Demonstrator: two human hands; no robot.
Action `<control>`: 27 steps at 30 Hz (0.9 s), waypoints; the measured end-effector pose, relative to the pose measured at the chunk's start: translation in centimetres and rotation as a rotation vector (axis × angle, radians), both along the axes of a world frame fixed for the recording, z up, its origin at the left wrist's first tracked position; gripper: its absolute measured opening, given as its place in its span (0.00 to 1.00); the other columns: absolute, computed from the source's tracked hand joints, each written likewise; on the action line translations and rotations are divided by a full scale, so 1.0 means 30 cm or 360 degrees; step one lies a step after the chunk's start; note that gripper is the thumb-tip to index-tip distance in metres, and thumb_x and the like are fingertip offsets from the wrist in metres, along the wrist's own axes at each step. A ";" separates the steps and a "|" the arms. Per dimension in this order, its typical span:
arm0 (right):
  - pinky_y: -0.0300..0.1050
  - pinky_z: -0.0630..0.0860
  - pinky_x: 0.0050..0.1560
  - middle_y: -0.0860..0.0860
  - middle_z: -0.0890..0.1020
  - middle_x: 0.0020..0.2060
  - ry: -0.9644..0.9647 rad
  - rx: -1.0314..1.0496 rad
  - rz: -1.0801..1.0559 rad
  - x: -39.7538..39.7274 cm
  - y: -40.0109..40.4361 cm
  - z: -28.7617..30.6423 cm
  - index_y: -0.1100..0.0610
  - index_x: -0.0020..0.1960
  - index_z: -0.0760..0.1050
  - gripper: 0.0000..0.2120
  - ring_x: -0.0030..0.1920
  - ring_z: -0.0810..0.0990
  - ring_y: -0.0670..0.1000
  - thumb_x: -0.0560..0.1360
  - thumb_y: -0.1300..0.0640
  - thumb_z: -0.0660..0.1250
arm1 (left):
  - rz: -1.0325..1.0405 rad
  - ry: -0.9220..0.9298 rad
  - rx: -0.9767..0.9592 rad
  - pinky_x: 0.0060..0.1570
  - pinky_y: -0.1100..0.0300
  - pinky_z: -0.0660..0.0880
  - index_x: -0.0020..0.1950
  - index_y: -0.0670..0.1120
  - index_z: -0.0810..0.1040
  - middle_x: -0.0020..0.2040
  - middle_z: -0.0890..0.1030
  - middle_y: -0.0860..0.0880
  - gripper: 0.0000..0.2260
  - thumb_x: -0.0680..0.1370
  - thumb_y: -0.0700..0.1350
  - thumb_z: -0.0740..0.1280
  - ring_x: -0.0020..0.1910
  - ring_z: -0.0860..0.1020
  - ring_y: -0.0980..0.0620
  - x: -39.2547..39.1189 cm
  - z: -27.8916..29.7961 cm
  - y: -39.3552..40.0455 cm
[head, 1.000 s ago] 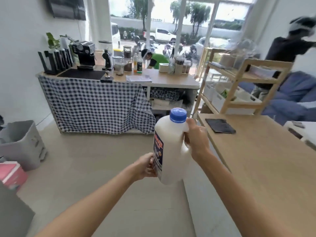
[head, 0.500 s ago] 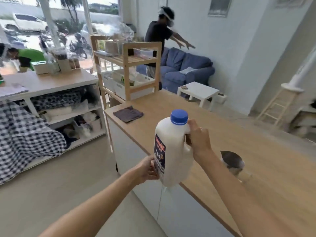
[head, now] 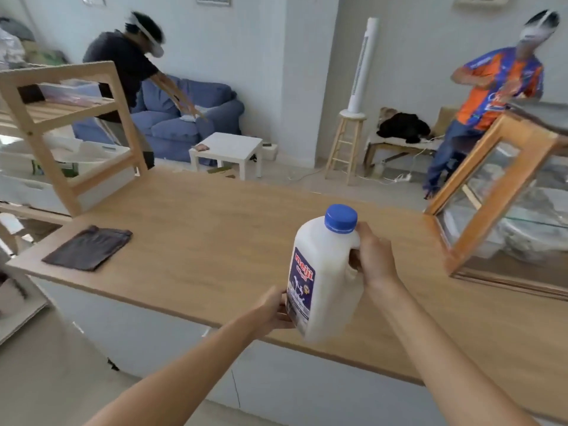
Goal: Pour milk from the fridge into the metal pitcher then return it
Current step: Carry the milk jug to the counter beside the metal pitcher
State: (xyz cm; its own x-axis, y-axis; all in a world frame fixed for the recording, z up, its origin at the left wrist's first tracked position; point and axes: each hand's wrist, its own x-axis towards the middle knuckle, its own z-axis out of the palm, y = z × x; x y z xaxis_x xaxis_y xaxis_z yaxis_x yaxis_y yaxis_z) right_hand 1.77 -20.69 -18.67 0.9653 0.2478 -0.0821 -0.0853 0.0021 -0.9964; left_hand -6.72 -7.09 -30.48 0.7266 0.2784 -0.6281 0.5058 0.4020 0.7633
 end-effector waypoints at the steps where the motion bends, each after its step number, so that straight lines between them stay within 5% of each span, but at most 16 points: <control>1: 0.46 0.56 0.33 0.54 0.61 0.30 0.0005 0.0011 -0.0042 0.007 -0.023 -0.006 0.52 0.30 0.60 0.16 0.33 0.58 0.53 0.61 0.47 0.66 | -0.0046 -0.0007 -0.0006 0.57 0.48 0.76 0.31 0.42 0.74 0.22 0.75 0.49 0.16 0.77 0.41 0.55 0.28 0.73 0.49 0.019 -0.006 -0.017; 14: 0.49 0.59 0.39 0.53 0.63 0.33 0.0069 0.0029 -0.0320 0.150 -0.296 -0.104 0.49 0.30 0.61 0.15 0.38 0.61 0.54 0.57 0.44 0.67 | -0.0244 -0.0042 -0.0116 0.47 0.52 0.79 0.37 0.44 0.77 0.24 0.78 0.50 0.13 0.78 0.43 0.57 0.33 0.76 0.49 0.245 -0.105 -0.263; 20: 0.51 0.59 0.41 0.53 0.64 0.33 0.0078 0.0084 -0.0404 0.234 -0.350 -0.153 0.48 0.28 0.62 0.16 0.38 0.61 0.53 0.58 0.45 0.69 | -0.0240 -0.0056 -0.0150 0.46 0.54 0.78 0.44 0.46 0.79 0.40 0.81 0.46 0.12 0.81 0.49 0.59 0.41 0.78 0.49 0.343 -0.143 -0.326; 27: 0.50 0.59 0.41 0.51 0.63 0.29 0.0080 0.0076 -0.0412 0.315 -0.369 -0.193 0.49 0.28 0.61 0.16 0.38 0.61 0.53 0.58 0.44 0.68 | -0.0277 -0.0143 -0.0126 0.47 0.59 0.73 0.43 0.47 0.80 0.41 0.79 0.48 0.12 0.81 0.47 0.59 0.39 0.74 0.52 0.418 -0.168 -0.332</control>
